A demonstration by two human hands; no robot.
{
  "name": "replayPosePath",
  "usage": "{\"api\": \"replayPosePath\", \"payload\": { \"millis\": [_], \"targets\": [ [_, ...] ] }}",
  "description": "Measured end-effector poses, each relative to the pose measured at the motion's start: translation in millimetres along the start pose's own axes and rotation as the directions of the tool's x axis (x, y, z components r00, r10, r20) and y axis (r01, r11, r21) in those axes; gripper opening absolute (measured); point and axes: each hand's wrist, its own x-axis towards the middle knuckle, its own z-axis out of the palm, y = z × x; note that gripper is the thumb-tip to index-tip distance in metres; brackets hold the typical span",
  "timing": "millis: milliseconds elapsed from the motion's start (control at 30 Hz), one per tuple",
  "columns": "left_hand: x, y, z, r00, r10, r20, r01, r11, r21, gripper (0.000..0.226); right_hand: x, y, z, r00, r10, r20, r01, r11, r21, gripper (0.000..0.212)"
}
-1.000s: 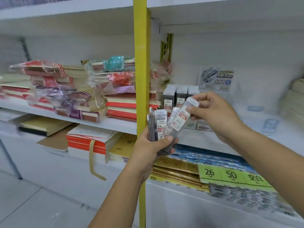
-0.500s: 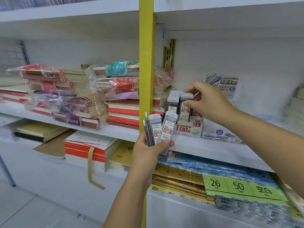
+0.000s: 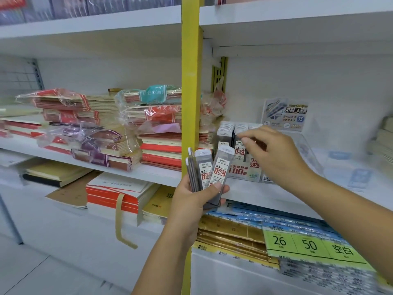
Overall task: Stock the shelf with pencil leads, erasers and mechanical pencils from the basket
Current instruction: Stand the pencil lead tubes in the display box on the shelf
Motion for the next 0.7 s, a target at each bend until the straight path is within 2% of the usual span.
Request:
{"api": "replayPosePath", "payload": {
  "millis": [67, 133, 200, 267, 333, 400, 467, 533, 633, 700],
  "targets": [
    [-0.6, -0.3, 2.4, 0.999, 0.001, 0.033, -0.001, 1.000, 0.013, 0.043, -11.7, -12.0, 3.3, 0.970, 0.134, 0.203, -0.182, 0.954, 0.238, 0.025],
    [-2.3, -0.4, 5.2, 0.998, -0.003, 0.059, 0.003, 1.000, 0.003, 0.046, -17.2, -18.2, 6.7, 0.920, 0.186, 0.346, -0.313, 0.878, 0.362, 0.022],
    [-3.8, 0.0, 7.3, 0.999, -0.007, 0.053, 0.007, 1.000, -0.013, 0.048, -13.8, -19.9, 3.9, 0.933, 0.215, 0.290, -0.328, 0.839, 0.434, 0.016],
    [-3.6, 0.4, 7.5, 1.000, -0.006, 0.015, 0.006, 1.000, 0.000, 0.039, -2.9, -17.9, -7.4, 0.964, 0.249, 0.096, -0.265, 0.852, 0.452, 0.016],
    [-2.4, 0.2, 5.6, 1.000, -0.003, -0.011, 0.004, 1.000, 0.028, 0.029, 11.6, -14.5, -23.1, 0.980, 0.179, -0.092, -0.126, 0.902, 0.413, 0.020],
    [-1.6, 0.9, 4.1, 1.000, -0.011, -0.020, 0.012, 0.999, 0.043, 0.026, 23.8, -9.7, -33.5, 0.984, 0.059, -0.169, -0.008, 0.956, 0.293, 0.019],
    [-1.6, 2.1, 3.9, 1.000, -0.011, -0.024, 0.013, 0.999, 0.052, 0.026, 32.2, -4.9, -33.5, 0.992, -0.019, -0.122, 0.032, 0.993, 0.112, 0.017],
    [-1.4, 2.0, 3.9, 1.000, -0.004, -0.022, 0.005, 0.998, 0.065, 0.025, 37.1, -0.8, -25.3, 1.000, -0.019, -0.020, 0.018, 0.999, -0.029, 0.019],
    [-1.1, 1.4, 4.8, 1.000, -0.003, -0.014, 0.004, 0.997, 0.082, 0.024, 39.6, 7.0, -11.3, 0.993, 0.060, 0.105, -0.054, 0.997, -0.061, 0.023],
    [-1.7, 1.6, 5.3, 1.000, -0.010, -0.002, 0.010, 0.996, 0.089, 0.025, 39.4, 13.1, -5.2, 0.991, 0.052, 0.124, -0.036, 0.992, -0.123, 0.022]
  ]
}}
